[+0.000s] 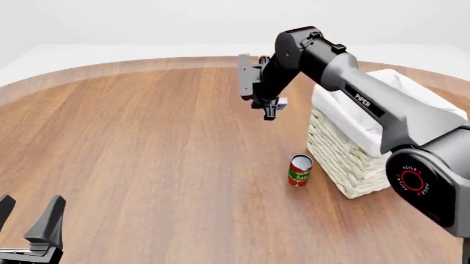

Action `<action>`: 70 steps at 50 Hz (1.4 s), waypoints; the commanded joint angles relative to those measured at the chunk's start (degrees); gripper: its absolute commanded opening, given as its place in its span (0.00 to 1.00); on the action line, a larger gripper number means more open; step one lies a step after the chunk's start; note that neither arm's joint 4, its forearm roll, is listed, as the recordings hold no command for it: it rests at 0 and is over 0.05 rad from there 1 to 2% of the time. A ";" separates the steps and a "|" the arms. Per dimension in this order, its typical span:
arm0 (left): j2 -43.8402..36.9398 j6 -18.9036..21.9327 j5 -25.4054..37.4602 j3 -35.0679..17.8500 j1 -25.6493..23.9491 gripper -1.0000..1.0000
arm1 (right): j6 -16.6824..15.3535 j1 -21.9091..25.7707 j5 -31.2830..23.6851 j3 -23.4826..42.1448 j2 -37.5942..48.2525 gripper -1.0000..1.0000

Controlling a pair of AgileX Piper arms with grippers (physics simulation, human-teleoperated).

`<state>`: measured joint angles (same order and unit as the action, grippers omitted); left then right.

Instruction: Pick up the alphabet soup and the cream cheese box, and put them in the basket.

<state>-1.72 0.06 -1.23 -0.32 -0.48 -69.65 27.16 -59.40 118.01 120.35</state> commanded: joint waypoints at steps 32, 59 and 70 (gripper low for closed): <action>0.04 0.02 0.01 0.03 -0.01 1.00 | 12.92 -2.19 3.92 1.83 -12.68 0.00; 0.05 0.00 0.01 0.03 -0.01 1.00 | 29.69 -6.15 17.20 -8.81 -19.30 0.00; 0.06 0.02 0.01 0.03 -0.01 1.00 | 36.47 -7.82 23.40 -14.65 -24.16 0.00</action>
<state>-1.72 0.06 -1.23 -0.32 -0.48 -39.07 20.83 -41.47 107.59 100.17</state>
